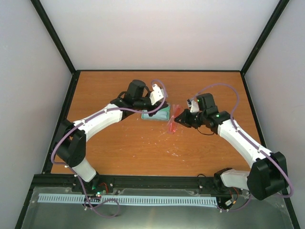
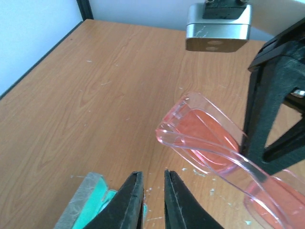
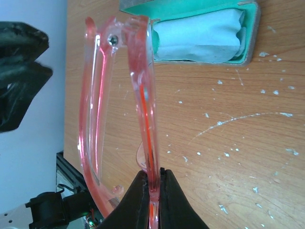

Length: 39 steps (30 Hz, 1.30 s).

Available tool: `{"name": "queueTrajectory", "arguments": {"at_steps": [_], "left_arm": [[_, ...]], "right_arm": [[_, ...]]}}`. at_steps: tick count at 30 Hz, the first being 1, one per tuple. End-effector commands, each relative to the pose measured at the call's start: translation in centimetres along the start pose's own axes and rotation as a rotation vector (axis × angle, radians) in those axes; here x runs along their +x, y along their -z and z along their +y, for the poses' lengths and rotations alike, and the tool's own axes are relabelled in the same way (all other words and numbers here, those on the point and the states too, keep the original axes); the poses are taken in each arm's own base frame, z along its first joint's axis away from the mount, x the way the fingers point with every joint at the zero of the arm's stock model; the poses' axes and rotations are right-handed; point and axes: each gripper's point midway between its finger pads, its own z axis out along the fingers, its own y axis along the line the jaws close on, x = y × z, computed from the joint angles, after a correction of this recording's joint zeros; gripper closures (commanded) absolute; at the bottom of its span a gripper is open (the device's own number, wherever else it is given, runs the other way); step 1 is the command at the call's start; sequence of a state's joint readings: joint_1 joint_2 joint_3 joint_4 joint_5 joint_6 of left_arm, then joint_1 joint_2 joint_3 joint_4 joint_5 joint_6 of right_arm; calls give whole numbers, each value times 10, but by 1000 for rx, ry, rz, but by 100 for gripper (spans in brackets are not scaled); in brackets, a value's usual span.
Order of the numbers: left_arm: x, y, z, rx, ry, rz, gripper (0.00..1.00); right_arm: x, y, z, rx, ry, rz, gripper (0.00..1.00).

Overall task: Organize the sunglasses
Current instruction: Fold the sunglasses.

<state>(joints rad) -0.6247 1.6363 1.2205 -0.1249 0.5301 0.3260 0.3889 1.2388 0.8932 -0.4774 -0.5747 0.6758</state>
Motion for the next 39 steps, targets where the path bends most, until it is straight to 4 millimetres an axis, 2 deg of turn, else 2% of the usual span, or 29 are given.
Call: {"name": "queueTrajectory", "arguments": {"at_steps": [1,4,6,7,9,11,16,21,23,32,39], "left_arm": [[-3,5,-17,71,39,-9,81],[8,2,-30,152,59,29,66],[9,4,-35,176,63,32,62],[9,5,-35,171,62,34,64],[9,8,-35,168,51,35,75],[6,13,-43,205,25,16,82],[-5,18,-58,299,33,-31,92],[-18,27,-62,307,20,-64,95],[-18,28,-63,308,13,-65,95],[-17,17,-76,382,23,-74,96],[-11,-3,-93,437,20,-54,96]], "right_arm": [[-4,6,3,47,63,5,97],[-1,7,7,21,106,25,97],[1,8,11,6,141,36,97],[1,10,12,8,163,40,97],[0,16,11,46,200,41,97],[1,20,7,87,220,54,97],[-1,20,10,82,200,54,97],[-6,14,-1,128,164,42,97],[-8,14,0,126,164,39,97],[-14,12,18,51,173,28,97],[-16,18,50,-100,206,7,97]]}}
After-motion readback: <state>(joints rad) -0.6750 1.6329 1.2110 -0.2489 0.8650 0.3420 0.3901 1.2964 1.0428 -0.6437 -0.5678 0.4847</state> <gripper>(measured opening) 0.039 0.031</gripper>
